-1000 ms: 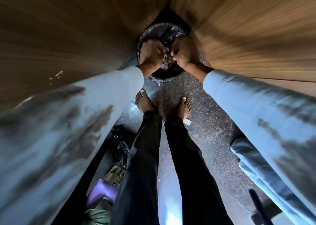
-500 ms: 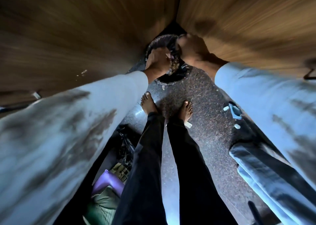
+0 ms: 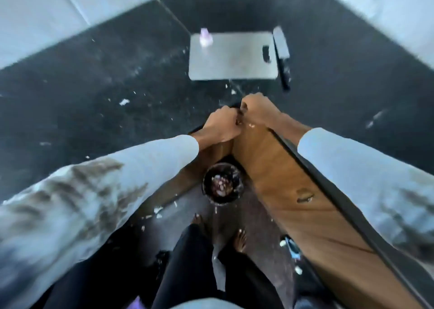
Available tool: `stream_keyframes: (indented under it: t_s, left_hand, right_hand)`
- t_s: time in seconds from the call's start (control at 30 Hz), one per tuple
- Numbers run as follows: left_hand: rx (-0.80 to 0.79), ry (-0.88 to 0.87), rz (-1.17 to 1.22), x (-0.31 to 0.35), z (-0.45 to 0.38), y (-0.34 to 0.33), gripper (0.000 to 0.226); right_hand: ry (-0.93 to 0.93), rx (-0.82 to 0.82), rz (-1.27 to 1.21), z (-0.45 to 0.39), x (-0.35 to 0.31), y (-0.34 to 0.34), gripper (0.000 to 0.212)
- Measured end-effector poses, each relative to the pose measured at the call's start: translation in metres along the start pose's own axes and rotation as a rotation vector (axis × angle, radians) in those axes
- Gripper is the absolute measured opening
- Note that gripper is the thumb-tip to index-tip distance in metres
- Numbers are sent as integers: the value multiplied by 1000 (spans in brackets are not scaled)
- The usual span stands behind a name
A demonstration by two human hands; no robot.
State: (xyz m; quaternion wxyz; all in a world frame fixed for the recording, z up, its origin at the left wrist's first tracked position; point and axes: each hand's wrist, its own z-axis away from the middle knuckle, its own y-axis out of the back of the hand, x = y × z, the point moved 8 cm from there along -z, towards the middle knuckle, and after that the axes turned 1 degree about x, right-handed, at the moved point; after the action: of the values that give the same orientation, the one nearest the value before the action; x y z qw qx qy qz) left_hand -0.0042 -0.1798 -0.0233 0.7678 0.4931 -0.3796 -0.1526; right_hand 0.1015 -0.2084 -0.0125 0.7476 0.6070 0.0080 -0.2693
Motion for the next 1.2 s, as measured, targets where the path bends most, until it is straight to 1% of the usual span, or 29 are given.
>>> stream_keyframes:
  t_s: [0.07,0.17,0.27,0.37,0.43,0.53,0.63,0.8,1.0,1.2]
  left_hand:
    - [116,-17,3,16,1,61,26]
    - [305,-36,95,27,3,136,30]
    - [441,-70,116,21,2,185,38]
    - [494,-105,55,7,-12,203,43]
    - [478,-99,43,-9,-28,205,43]
    - [454,-78,77,-38,-55,200,43]
    - [433,-5,120,-72,-78,188,46]
    - [335,96,154,-117,-112,168,51]
    - [269,169,226,-138,-156,164,58]
    - [222,212,229,-141,-192,154,69]
  right_hand:
    - [39,81,-1,3,-19,60,16]
    - [68,240,-29,3,-39,131,19]
    - [65,384,-67,-2,-50,172,17]
    - [63,465,-101,-18,-58,183,19]
    - [68,488,-107,-34,-65,179,20]
    - [67,473,-176,-60,-70,160,22]
    - [19,466,-220,-86,-65,141,24]
    - [-29,419,-268,-128,-62,117,29]
    - [10,389,-261,-180,-60,112,29]
    - [71,352,-209,-229,-58,102,32]
